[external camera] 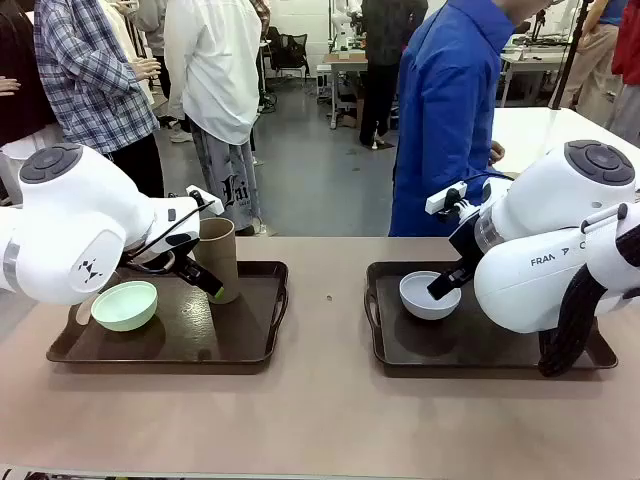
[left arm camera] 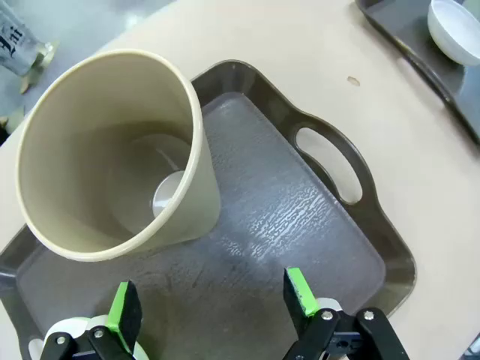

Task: Set up a tray with a mat and arrange the tableware.
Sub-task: Pick up the Picnic Bowl and Reusable plastic cup from the Handle tray in front of the human's position and hold them in the air.

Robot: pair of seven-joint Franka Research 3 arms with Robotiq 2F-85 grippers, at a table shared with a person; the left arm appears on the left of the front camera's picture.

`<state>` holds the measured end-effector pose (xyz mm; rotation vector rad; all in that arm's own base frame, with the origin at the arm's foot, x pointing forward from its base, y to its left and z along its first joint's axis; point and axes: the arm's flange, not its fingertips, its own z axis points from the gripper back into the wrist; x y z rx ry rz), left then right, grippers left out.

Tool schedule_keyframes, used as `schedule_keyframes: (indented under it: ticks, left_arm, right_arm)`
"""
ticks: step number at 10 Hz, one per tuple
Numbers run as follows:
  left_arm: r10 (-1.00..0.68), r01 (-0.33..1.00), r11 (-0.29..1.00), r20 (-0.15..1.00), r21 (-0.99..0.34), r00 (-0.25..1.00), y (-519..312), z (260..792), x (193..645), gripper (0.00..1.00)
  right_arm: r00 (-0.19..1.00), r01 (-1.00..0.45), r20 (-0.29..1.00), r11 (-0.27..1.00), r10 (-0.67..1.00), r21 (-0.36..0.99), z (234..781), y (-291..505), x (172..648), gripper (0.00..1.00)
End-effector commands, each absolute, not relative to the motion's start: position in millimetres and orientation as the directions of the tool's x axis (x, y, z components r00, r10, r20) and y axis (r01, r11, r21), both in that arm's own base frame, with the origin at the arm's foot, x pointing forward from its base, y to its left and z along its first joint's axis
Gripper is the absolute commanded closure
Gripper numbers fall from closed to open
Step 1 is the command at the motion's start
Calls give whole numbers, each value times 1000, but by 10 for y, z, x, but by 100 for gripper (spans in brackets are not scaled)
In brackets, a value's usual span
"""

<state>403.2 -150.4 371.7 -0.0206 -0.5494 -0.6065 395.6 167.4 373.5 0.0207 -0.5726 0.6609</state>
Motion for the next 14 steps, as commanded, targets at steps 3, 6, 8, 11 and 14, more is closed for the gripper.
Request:
schedule_keyframes:
  ticks: [3, 6, 8, 11, 14]
  left_arm:
    - [-536, 546, 826, 496, 139, 683, -1504, 3716, 4032, 0]
    - [-536, 546, 826, 496, 139, 683, -1504, 3716, 4032, 0]
    - [-536, 546, 826, 496, 139, 683, -1504, 3716, 4032, 0]
    - [-536, 546, 826, 496, 139, 683, -1504, 3716, 4032, 0]
    - [-536, 546, 826, 496, 139, 683, -1504, 3716, 4032, 0]
  right_arm:
    - [641, -585, 509, 795, 574, -159, 3735, 1674, 3956, 0]
    - [641, -585, 509, 795, 574, -159, 3735, 1674, 3956, 0]
    - [641, -585, 509, 795, 574, -159, 3735, 1674, 3956, 0]
    - [641, -585, 509, 795, 574, -159, 3735, 1674, 3956, 0]
    - [641, -585, 509, 795, 574, -159, 3735, 1674, 3956, 0]
